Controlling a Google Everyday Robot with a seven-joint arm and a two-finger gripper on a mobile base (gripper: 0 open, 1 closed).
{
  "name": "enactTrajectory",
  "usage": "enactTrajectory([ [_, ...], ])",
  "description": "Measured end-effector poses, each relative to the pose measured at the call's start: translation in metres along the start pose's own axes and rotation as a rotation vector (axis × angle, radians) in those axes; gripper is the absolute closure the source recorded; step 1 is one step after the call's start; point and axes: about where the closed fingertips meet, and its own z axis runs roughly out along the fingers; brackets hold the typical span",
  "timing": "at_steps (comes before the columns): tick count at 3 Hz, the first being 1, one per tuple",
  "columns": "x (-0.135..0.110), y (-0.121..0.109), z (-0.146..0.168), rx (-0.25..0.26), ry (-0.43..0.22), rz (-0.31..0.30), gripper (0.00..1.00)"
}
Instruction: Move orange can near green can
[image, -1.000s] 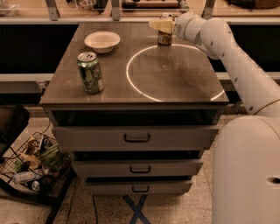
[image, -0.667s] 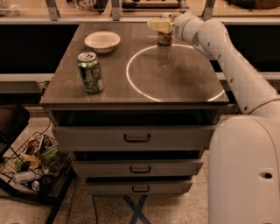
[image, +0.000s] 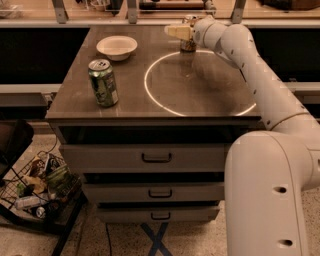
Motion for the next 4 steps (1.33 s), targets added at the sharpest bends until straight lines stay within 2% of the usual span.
enactTrajectory([
  [1,0.0007,0.0018,0.0019,-0.003,0.001,0.0,0.16],
  [3,0.0028,0.0069,0.0059,-0.01,0.003,0.002,0.62],
  [4,0.0042,0.0103,0.0085,-0.015,0.004,0.003,0.94],
])
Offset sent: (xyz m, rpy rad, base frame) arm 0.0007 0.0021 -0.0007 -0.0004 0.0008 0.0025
